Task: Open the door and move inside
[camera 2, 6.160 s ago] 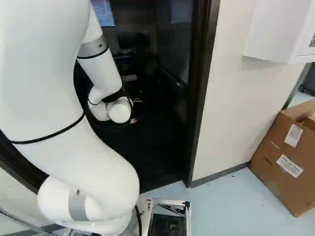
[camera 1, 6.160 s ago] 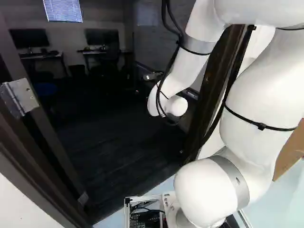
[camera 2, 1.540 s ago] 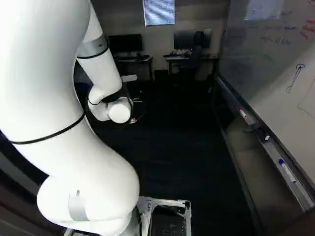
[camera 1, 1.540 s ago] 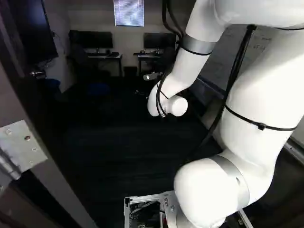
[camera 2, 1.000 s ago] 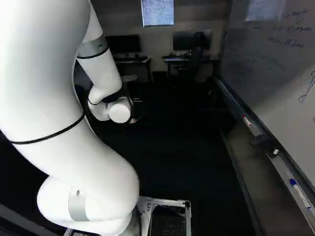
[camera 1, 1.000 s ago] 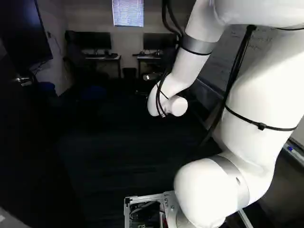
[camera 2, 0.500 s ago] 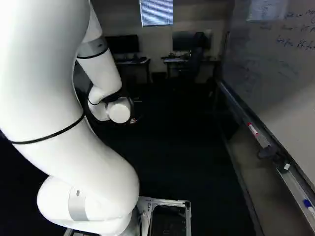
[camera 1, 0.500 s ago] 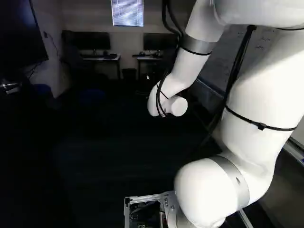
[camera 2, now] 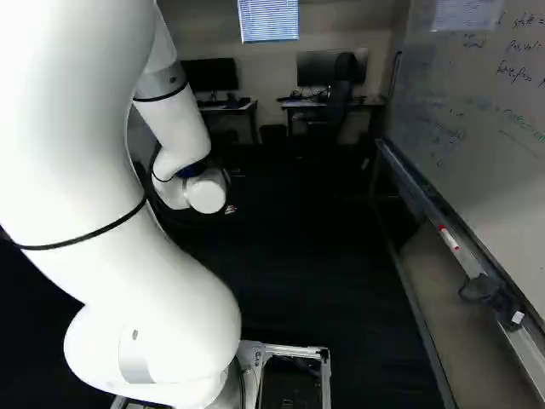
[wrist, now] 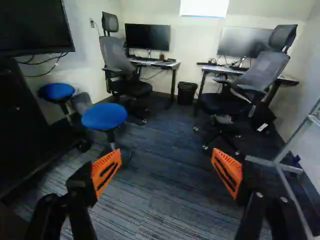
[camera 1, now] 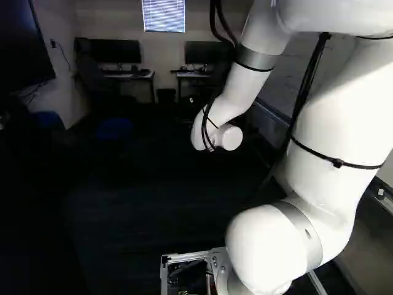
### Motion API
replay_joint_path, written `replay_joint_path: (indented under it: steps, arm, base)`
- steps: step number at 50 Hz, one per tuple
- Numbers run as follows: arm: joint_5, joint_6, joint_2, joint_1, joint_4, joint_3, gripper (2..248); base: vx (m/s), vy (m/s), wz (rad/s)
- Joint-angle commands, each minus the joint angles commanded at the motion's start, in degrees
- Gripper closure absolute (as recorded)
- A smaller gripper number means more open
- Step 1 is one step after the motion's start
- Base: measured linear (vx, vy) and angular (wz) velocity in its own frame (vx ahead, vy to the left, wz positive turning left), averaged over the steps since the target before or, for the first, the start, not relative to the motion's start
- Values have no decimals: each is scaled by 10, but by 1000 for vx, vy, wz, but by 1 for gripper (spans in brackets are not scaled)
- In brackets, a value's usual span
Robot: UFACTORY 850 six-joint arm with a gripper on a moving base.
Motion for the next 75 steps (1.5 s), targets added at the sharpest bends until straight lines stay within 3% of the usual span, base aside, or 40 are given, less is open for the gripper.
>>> replay_joint_path:
  steps: [75]
  arm:
    - [0, 0, 0, 0, 0, 0, 3]
  base:
    - [166, 1, -18]
